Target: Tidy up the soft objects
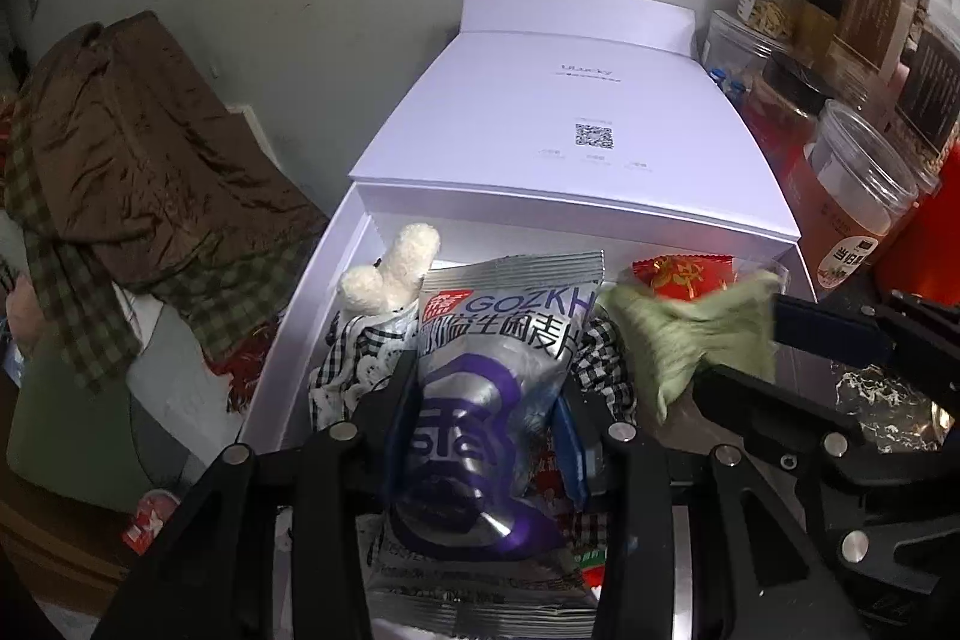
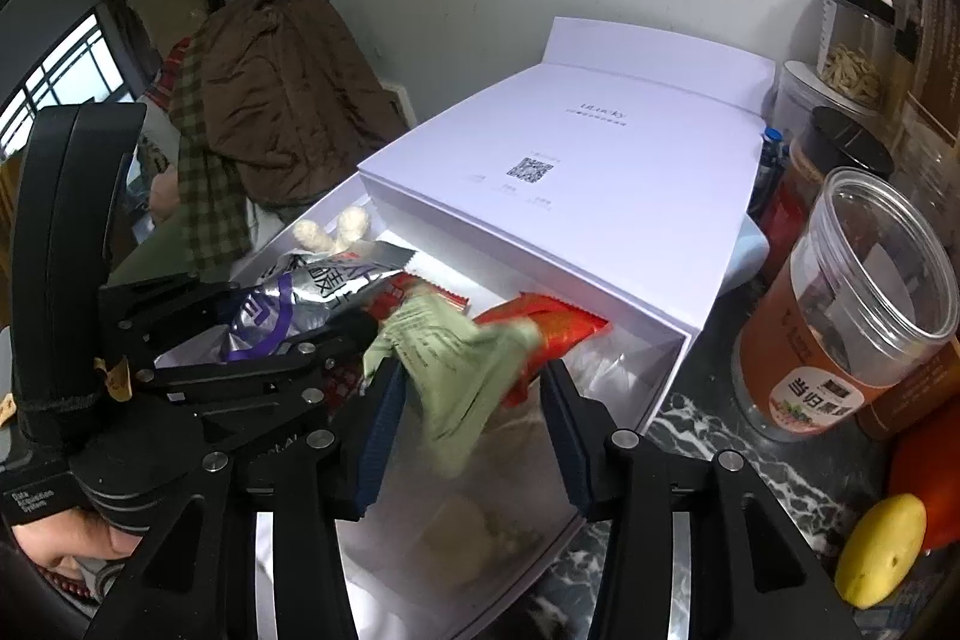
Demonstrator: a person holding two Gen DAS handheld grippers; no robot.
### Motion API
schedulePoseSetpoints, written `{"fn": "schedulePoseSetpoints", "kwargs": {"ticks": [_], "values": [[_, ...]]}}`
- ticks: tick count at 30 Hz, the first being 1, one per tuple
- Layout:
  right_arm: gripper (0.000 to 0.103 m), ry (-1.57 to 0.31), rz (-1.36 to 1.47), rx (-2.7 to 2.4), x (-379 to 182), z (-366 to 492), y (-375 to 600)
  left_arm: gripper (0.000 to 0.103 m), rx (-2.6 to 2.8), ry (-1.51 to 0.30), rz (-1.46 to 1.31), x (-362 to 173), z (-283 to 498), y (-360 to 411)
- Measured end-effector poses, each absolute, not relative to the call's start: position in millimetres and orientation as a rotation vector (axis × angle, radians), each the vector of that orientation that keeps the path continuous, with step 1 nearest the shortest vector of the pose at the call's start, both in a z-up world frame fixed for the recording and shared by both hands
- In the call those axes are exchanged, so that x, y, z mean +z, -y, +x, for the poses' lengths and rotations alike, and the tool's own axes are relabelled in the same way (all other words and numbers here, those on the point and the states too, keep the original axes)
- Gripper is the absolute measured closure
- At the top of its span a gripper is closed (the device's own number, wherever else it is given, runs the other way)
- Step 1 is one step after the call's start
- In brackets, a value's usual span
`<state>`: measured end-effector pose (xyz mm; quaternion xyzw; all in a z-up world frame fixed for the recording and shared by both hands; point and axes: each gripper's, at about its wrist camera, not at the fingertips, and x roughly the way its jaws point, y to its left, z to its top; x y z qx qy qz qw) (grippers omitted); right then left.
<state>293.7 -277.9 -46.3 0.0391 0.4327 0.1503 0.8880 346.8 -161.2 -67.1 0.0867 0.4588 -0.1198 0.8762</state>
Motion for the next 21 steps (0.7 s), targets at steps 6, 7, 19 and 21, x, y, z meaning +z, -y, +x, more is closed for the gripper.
{"fn": "schedulePoseSetpoints", "kwargs": {"ticks": [6,7,19,21], "values": [[0.053,-0.874,0.035,0.293,-34,279,275,0.044,-0.204,-0.93,0.206,-54,335,160],[0.053,-0.873,0.036,0.295,-32,276,276,0.034,-0.19,-0.921,0.206,-51,332,158],[0.047,-0.774,0.009,0.275,19,243,272,0.03,-0.182,-0.829,0.181,-1,297,147],[0.047,-0.755,0.01,0.274,28,237,272,0.03,-0.182,-0.808,0.175,10,288,145]]}}
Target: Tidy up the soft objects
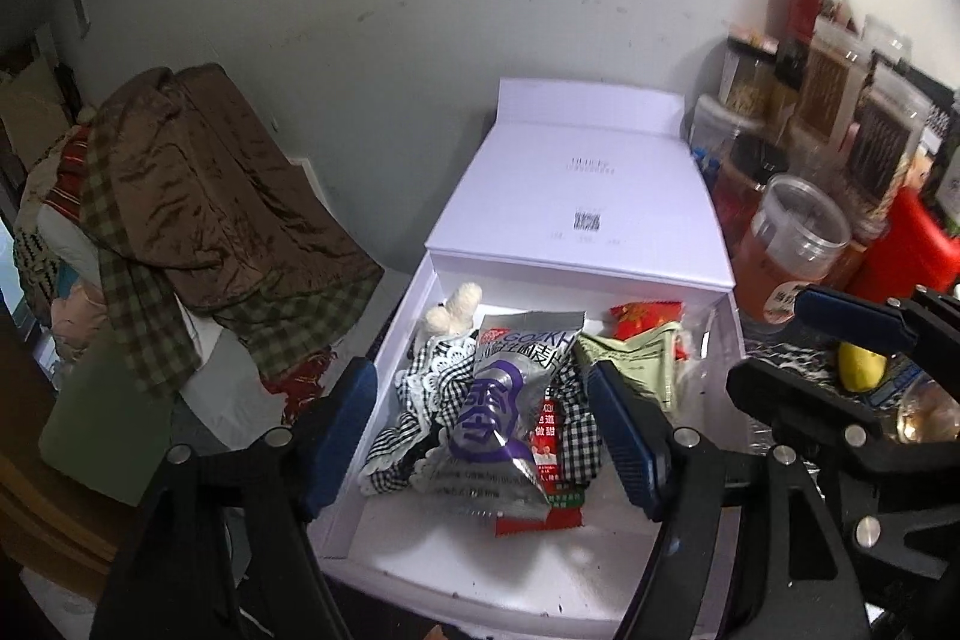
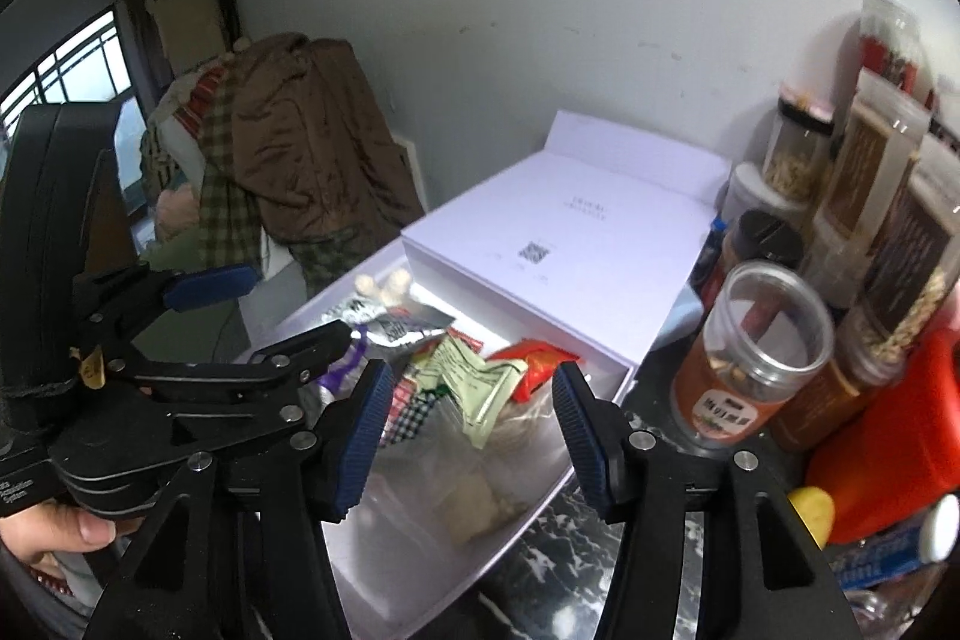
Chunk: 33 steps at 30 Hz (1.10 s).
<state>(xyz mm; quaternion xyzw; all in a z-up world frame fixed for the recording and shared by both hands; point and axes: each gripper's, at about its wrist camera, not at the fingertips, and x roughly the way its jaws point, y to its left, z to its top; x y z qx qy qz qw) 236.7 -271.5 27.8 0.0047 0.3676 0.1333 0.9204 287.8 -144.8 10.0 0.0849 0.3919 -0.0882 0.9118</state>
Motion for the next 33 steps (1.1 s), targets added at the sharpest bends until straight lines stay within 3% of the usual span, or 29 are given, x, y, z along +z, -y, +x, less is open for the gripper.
{"fn": "schedulePoseSetpoints", "kwargs": {"ticks": [18,26,30,33], "values": [[0.047,-0.547,-0.024,0.256,103,157,259,0.03,-0.169,-0.594,0.132,96,202,112],[0.036,-0.449,-0.03,0.221,123,109,259,0.03,-0.184,-0.519,0.126,121,161,104],[0.023,-0.398,-0.029,0.191,130,82,260,0.03,-0.189,-0.479,0.122,130,139,101],[0.02,-0.372,-0.019,0.17,134,64,262,0.03,-0.19,-0.452,0.119,134,122,98]]}}
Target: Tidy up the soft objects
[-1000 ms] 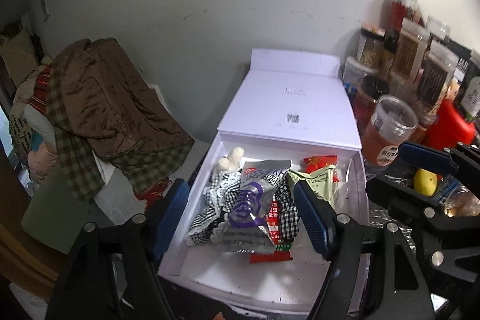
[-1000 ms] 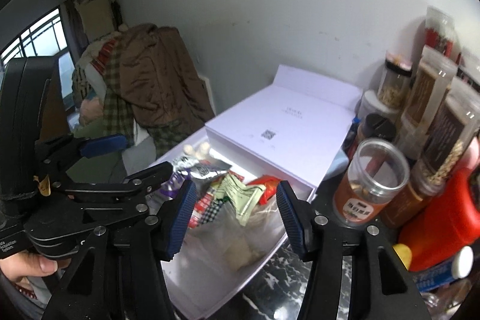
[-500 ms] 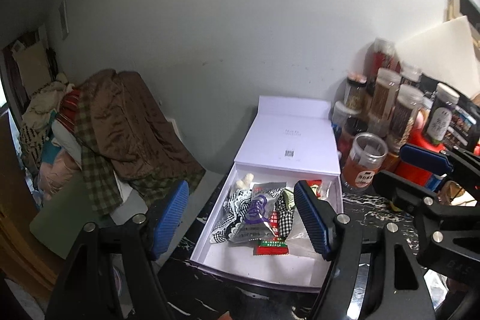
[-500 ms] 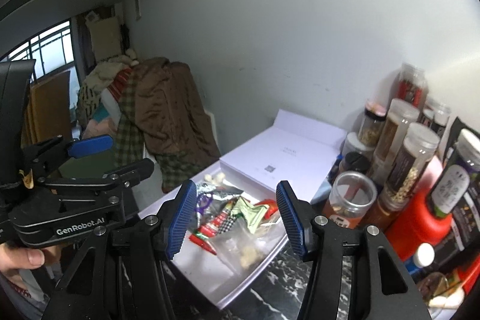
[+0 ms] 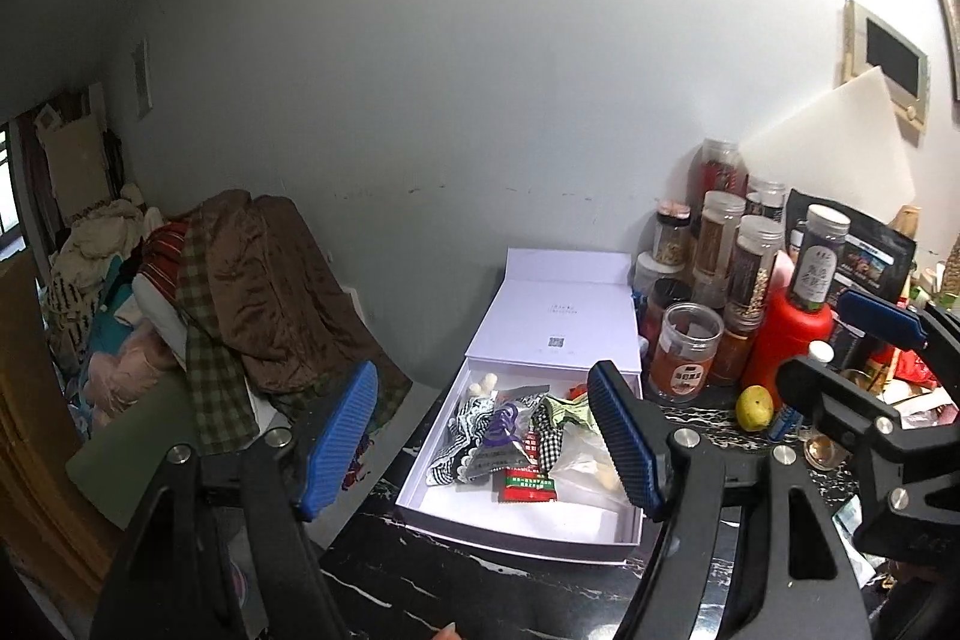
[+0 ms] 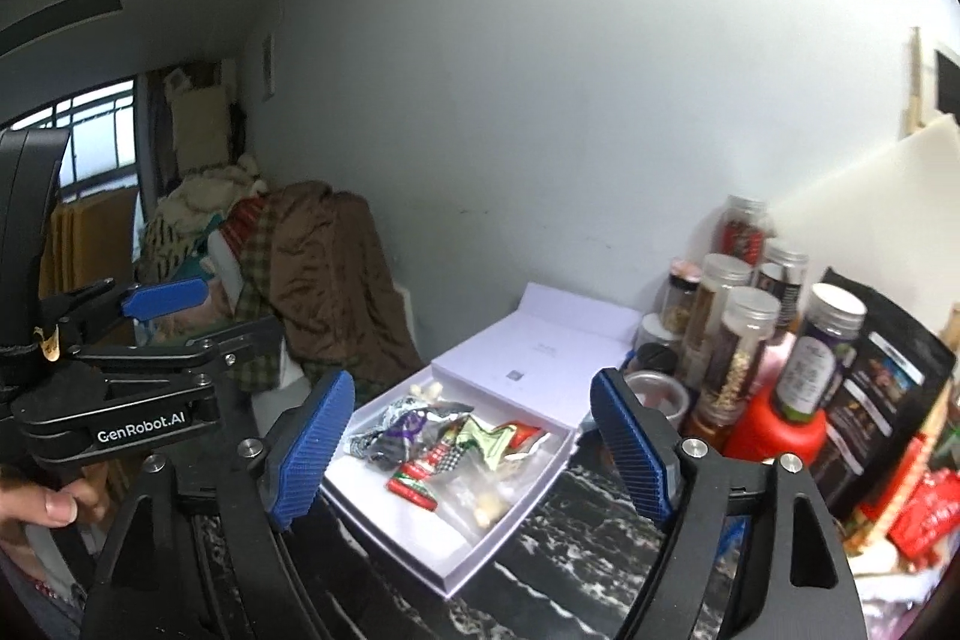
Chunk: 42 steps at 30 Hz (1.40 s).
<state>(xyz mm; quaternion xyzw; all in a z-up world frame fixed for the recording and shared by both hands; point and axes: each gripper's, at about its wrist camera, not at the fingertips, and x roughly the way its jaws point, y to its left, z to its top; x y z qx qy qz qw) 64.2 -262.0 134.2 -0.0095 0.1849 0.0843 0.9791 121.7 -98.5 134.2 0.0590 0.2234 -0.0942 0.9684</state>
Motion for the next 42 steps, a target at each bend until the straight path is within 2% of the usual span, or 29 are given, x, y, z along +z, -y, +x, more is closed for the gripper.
{"fn": "schedulePoseSetpoints", "kwargs": {"ticks": [2,5,6,26,42], "values": [[0.016,-0.362,-0.007,0.16,135,51,263,0.029,-0.188,-0.44,0.12,135,112,97],[0.015,-0.354,0.006,0.149,132,35,265,0.012,-0.174,-0.42,0.124,135,96,97],[0.014,-0.354,0.007,0.147,131,32,265,0.009,-0.171,-0.412,0.125,134,91,96],[0.011,-0.447,0.039,0.126,75,-33,259,0.008,-0.171,-0.462,0.106,78,20,93],[0.011,-0.482,0.025,0.105,53,-47,262,0.008,-0.188,-0.499,0.103,53,7,98]]}}
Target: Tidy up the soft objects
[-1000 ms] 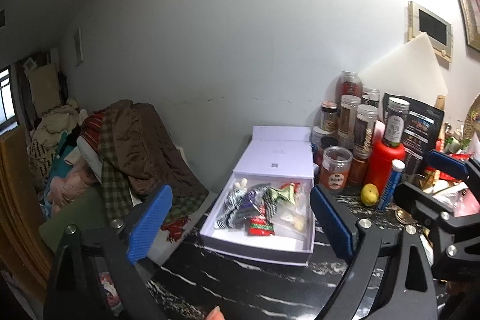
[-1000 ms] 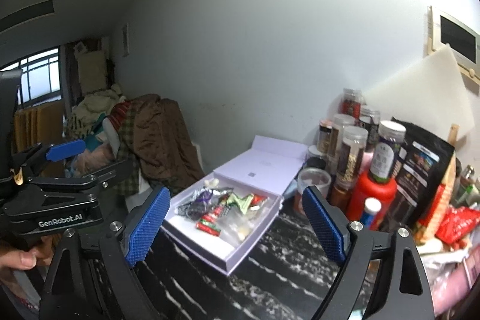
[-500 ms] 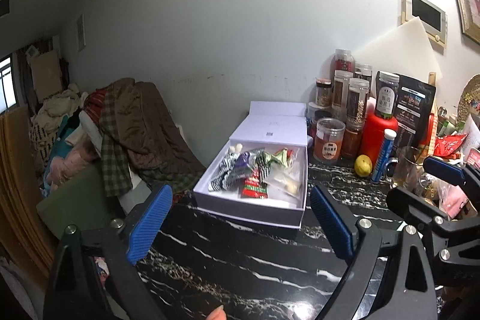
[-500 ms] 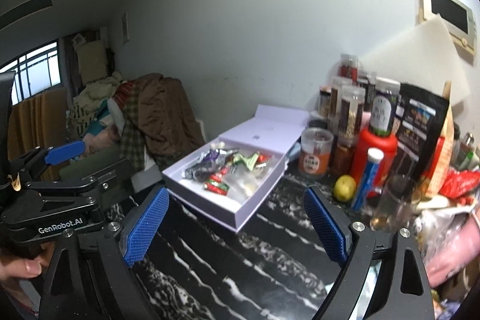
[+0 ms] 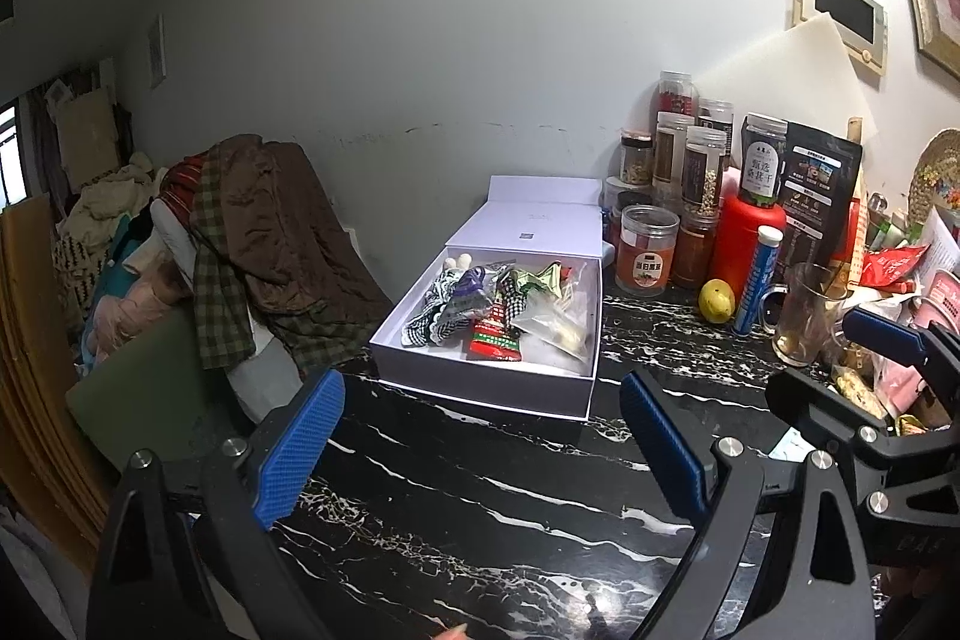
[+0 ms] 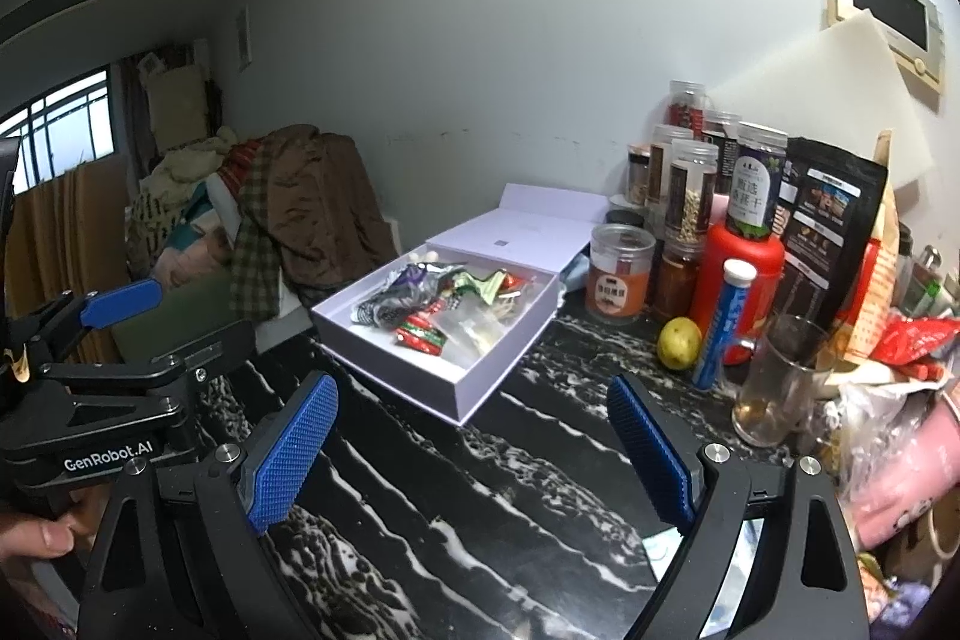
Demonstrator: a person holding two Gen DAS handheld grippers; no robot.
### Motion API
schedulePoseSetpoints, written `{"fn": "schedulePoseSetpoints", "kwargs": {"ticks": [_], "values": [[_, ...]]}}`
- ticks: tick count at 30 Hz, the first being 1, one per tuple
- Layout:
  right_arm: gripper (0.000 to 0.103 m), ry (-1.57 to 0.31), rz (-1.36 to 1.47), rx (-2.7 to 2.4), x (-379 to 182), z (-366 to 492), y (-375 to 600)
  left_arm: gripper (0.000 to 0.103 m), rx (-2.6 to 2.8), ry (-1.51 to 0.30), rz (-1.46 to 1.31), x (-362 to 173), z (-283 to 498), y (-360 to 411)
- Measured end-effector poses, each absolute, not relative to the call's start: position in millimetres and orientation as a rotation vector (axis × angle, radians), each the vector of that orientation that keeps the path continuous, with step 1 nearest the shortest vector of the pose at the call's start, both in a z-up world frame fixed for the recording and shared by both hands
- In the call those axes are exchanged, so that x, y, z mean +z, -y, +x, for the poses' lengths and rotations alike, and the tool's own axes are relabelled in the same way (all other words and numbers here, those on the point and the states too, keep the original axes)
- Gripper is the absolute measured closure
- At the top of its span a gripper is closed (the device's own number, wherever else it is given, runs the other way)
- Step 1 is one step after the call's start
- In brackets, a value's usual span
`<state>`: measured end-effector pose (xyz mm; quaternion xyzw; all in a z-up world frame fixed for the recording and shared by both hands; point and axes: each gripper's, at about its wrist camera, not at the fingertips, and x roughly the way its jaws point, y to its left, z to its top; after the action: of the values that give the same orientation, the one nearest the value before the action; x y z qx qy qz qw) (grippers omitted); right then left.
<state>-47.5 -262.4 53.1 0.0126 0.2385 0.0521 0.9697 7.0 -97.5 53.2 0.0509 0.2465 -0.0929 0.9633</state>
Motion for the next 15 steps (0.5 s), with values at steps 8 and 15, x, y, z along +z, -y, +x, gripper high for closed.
{"fn": "schedulePoseSetpoints", "kwargs": {"ticks": [8,15], "values": [[0.011,-0.485,0.021,0.102,54.1,-49.5,260.9,0.008,-0.192,-0.504,0.111,52.2,6.6,97.8],[0.011,-0.503,0.015,0.097,52.0,-45.9,259.1,0.008,-0.19,-0.532,0.108,48.3,13.2,96.3]]}}
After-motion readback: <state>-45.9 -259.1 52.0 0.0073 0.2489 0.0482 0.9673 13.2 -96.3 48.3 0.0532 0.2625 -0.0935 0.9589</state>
